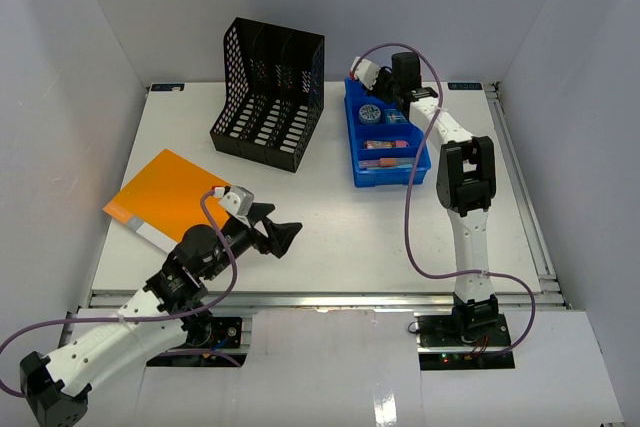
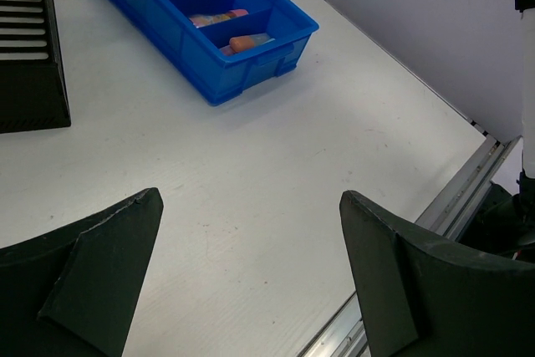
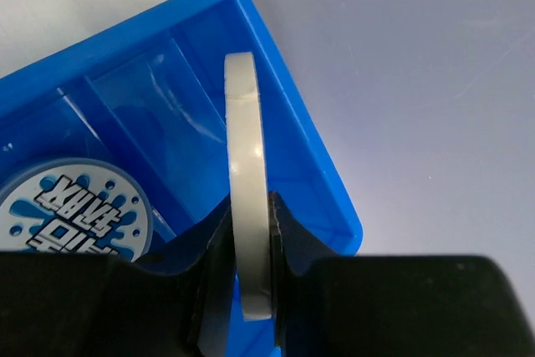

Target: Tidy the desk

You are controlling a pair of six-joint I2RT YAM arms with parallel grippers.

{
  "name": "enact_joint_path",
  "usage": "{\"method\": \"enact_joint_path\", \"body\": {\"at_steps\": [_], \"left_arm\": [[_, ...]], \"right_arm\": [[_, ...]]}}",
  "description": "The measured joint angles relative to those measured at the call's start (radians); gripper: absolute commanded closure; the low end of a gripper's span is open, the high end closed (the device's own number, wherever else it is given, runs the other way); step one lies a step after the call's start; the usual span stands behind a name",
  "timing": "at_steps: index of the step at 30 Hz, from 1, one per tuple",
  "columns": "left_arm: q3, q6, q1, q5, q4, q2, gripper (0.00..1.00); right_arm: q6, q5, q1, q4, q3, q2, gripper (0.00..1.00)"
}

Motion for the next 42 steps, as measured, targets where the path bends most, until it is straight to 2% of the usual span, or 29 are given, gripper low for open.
{"method": "enact_joint_path", "body": {"at_steps": [6, 13, 20, 26, 30, 33, 36, 39, 42], "left_arm": [[-0.009, -0.021, 0.000, -0.003, -0.001, 0.015, 0.02], [-0.035, -0.068, 0.000, -0.002, 0.014, 0.016, 0.02], [-0.061, -0.176, 0.000, -0.028, 0.028, 0.042, 0.02], [-0.061, -0.300, 0.000, -0.100, 0.015, 0.107, 0.02], [-0.053, -0.395, 0.001, -0.179, -0.061, 0.145, 0.02], [-0.007, -0.464, 0.014, -0.242, -0.156, 0.181, 0.02], [0.046, -0.510, 0.063, -0.278, -0.229, 0.225, 0.02], [0.065, -0.527, 0.178, -0.238, -0.249, 0.248, 0.02], [0.068, -0.540, 0.403, -0.129, -0.248, 0.290, 0.02]], "right_arm": [[-0.026, 0.025, -0.002, 0.043, 0.000, 0.005, 0.27], [0.006, 0.028, -0.026, 0.061, -0.017, -0.005, 0.21], [0.103, -0.035, -0.058, 0.035, -0.219, -0.208, 0.18], [0.189, -0.235, -0.061, -0.069, -0.391, -0.532, 0.18], [0.210, -0.499, -0.053, -0.186, -0.483, -0.723, 0.18], [0.212, -0.682, -0.038, -0.300, -0.658, -0.852, 0.18], [0.213, -0.792, -0.018, -0.382, -0.829, -0.921, 0.17], [0.227, -0.840, -0.017, -0.408, -0.951, -0.941, 0.17], [0.257, -0.881, -0.019, -0.410, -1.049, -0.972, 0.16]]}}
